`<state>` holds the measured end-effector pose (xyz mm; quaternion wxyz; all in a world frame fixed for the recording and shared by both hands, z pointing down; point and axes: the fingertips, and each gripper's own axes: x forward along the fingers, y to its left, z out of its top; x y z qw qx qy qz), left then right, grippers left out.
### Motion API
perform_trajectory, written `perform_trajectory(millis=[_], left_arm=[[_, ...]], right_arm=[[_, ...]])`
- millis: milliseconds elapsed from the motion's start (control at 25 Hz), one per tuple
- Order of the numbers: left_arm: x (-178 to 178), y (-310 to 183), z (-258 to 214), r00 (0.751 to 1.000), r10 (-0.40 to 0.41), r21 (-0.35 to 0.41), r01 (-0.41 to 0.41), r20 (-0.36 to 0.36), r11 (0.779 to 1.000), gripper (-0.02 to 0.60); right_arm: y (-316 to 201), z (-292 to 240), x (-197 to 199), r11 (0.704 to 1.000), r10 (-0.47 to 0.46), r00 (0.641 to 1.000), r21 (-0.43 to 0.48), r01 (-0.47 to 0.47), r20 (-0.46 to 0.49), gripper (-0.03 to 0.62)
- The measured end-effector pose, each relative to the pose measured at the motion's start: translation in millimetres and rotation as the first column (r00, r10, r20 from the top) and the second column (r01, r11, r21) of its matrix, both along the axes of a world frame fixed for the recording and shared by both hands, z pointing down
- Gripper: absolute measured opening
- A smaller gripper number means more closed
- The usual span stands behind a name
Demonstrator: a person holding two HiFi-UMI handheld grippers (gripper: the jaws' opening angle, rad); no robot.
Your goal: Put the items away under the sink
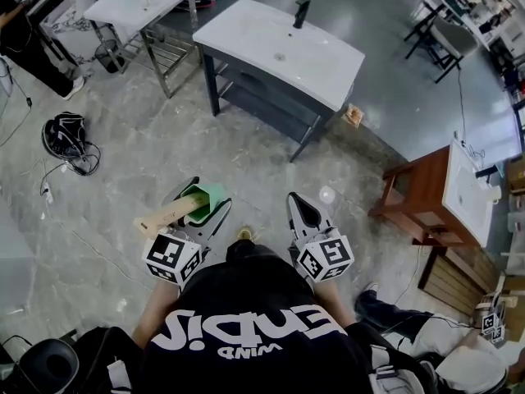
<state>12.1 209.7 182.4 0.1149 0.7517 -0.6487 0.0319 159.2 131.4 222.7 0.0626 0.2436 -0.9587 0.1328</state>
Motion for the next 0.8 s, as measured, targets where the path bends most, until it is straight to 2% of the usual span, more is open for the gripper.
perform_trajectory(millis=[560,800], left_arm=[[-12.2,-70.6,-8.2,1.000,0.000,-0.012,0.000,0.009,1.000,0.348],[-24.7,-74.5,-0.6,1.000,0.027,-0.003,-0.027,0.008,1.000,0.348]], right_arm=[[-65.3,-2.1,-20.9,0.999,-0.033,0.999,-0.026,0.033,-0.002,0.018],[-62.8,6.8,-29.8,1.000,-0.003,1.000,-0.026,0.002,-0.013,0.018]])
